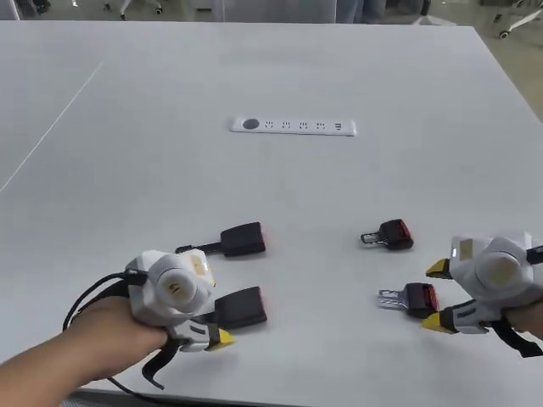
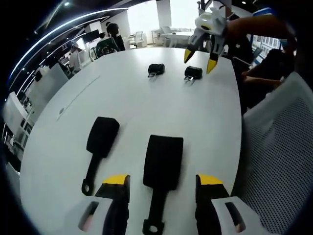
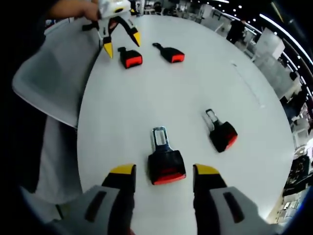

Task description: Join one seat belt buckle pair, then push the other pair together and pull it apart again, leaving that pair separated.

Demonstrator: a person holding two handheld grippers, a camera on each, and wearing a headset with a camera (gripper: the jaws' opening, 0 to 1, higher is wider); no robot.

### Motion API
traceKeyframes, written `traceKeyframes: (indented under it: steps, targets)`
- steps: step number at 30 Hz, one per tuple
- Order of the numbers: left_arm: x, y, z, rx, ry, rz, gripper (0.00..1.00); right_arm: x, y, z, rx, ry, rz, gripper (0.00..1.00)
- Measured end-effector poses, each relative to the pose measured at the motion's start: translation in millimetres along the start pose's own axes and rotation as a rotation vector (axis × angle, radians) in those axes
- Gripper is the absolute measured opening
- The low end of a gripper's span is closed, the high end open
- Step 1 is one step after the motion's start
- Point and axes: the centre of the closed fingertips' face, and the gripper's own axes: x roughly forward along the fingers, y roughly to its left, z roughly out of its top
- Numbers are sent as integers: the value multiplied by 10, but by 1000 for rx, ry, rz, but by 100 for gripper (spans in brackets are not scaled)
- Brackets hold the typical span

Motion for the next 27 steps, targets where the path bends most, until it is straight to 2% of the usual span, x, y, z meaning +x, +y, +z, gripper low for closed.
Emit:
traceKeyframes:
  steps: [5,8,13,16,20,21,22,23,27]
  targets:
    - [87,-26,43,21,12,-16,53,94,-29,-14,-30,7,38,45]
    - [123,-48,22,52,39,-34,50,130,-50,-25,-39,17,55,43]
    - [154,-15,2,77,60,-40,47,168,-63,-48,-58,35,75,42]
    - [155,6,-29,90,79,-44,45,200,-43,-99,-70,49,99,40]
    - [170,-3,-67,113,104,-61,40,222,-39,-183,-76,76,102,38]
    - [175,-20,-47,112,91,-74,38,237,-15,-146,-20,44,114,36]
    - [169,-5,-53,112,95,-68,36,227,-45,-175,-35,62,104,36]
    - [160,-3,-61,111,101,-74,33,230,-32,-163,-39,54,109,36]
    - [170,-12,-64,120,102,-89,33,231,-22,-168,-41,55,121,35]
